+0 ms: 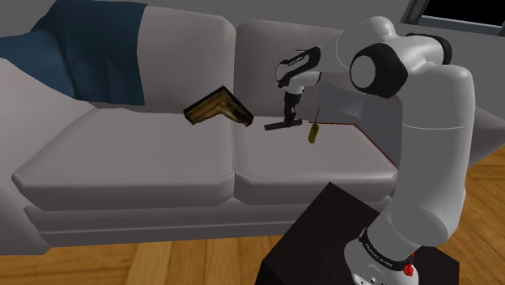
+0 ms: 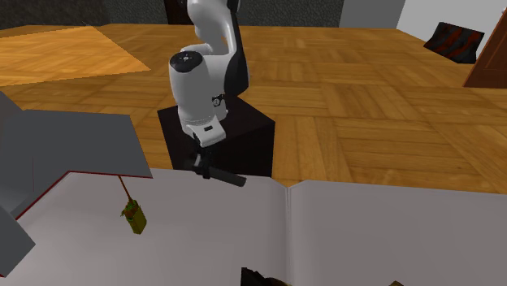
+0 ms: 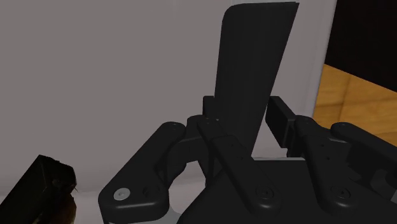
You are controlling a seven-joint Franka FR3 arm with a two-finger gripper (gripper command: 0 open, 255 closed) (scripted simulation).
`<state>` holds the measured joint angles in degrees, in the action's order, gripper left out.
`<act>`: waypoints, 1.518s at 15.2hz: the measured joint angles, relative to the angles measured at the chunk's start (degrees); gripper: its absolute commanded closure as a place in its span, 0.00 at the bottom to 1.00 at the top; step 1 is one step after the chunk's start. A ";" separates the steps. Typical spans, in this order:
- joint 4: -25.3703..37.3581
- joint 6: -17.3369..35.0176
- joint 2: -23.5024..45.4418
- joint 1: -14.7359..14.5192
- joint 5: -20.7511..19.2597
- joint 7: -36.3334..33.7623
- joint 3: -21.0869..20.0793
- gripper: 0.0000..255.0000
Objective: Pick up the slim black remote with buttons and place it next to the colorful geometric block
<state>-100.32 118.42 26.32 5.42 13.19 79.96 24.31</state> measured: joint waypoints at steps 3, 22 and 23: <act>1.12 -2.09 -1.09 -0.25 -0.61 -0.55 0.28 1.00; 9.34 -14.47 -5.73 -0.63 -3.19 -2.46 1.45 1.00; 9.97 -15.25 -5.91 -0.60 -3.30 -2.51 1.50 1.00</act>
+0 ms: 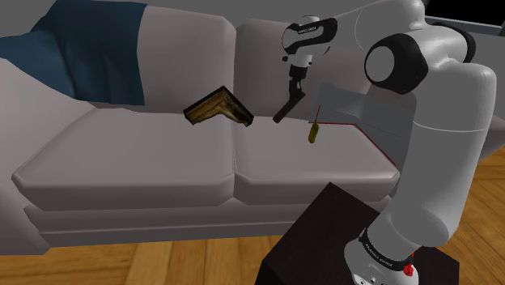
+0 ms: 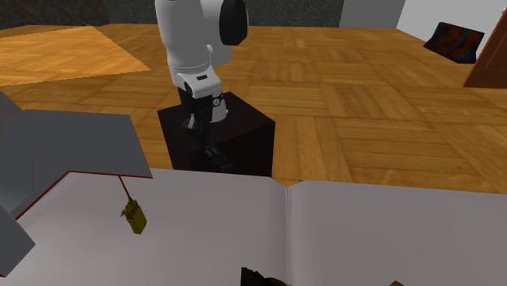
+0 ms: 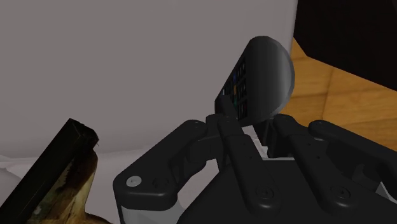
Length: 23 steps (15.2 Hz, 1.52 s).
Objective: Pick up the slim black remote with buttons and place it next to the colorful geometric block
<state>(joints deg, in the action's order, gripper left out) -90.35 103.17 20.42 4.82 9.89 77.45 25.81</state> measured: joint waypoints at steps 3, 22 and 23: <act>1.64 -2.08 -0.50 0.10 -0.27 -0.12 0.16 1.00; 2.71 -7.86 -5.21 5.36 -2.44 7.96 3.89 1.00; 1.88 -7.15 -5.32 5.52 -2.47 8.36 4.01 1.00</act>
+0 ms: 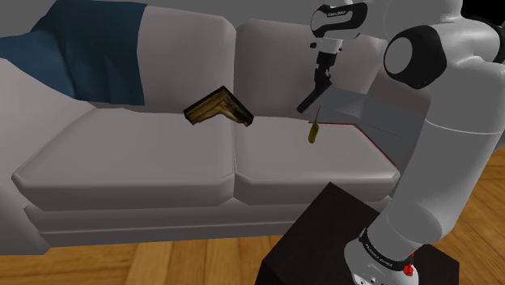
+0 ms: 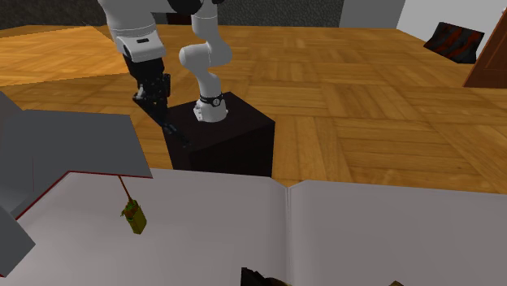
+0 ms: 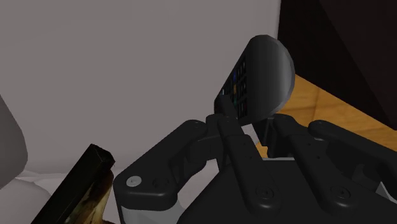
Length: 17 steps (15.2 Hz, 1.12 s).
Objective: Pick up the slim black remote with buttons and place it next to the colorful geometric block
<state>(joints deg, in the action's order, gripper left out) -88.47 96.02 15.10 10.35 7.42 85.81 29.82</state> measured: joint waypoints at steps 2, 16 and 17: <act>-1.84 1.63 -0.19 -0.08 -0.07 0.19 0.00 1.00; -10.33 11.63 1.59 -0.24 1.09 1.07 -0.49 1.00; -10.81 12.35 1.87 -0.21 1.25 1.16 -0.55 1.00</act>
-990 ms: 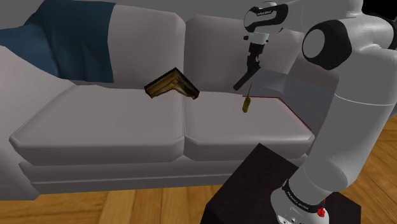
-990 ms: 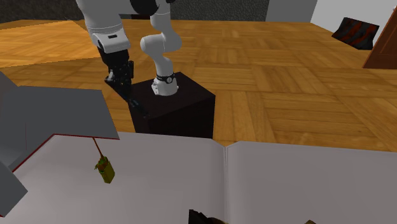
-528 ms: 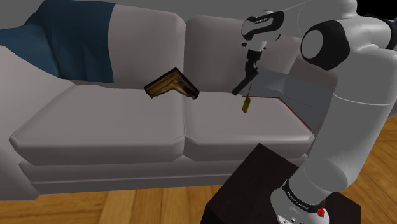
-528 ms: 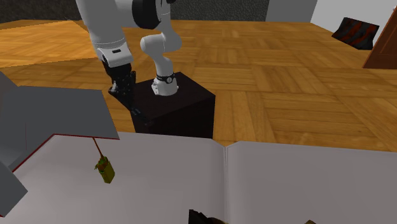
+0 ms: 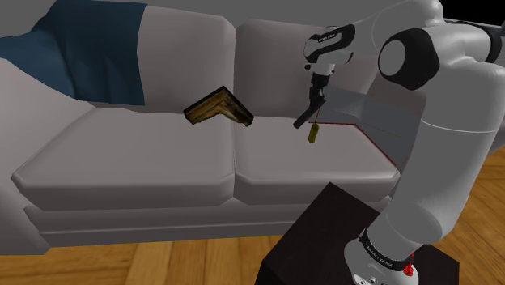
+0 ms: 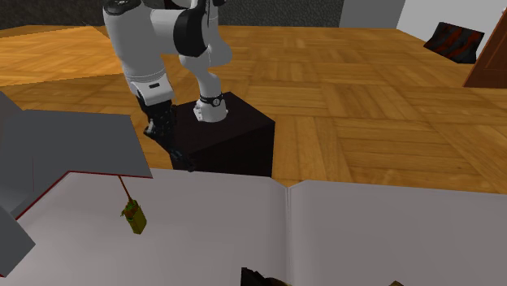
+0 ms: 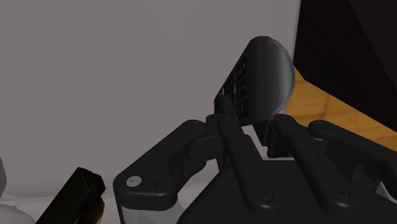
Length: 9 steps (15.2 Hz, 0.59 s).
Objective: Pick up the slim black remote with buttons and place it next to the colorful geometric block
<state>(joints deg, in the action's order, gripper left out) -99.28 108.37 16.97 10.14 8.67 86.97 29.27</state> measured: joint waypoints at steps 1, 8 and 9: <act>-0.58 0.68 0.12 -0.01 0.09 0.07 -0.04 1.00; -3.43 5.21 2.07 0.27 1.27 0.87 -0.47 1.00; -3.70 5.87 2.52 0.37 1.52 1.06 -0.56 1.00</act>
<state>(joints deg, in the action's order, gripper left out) -102.98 114.24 19.49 10.51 10.19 88.03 28.71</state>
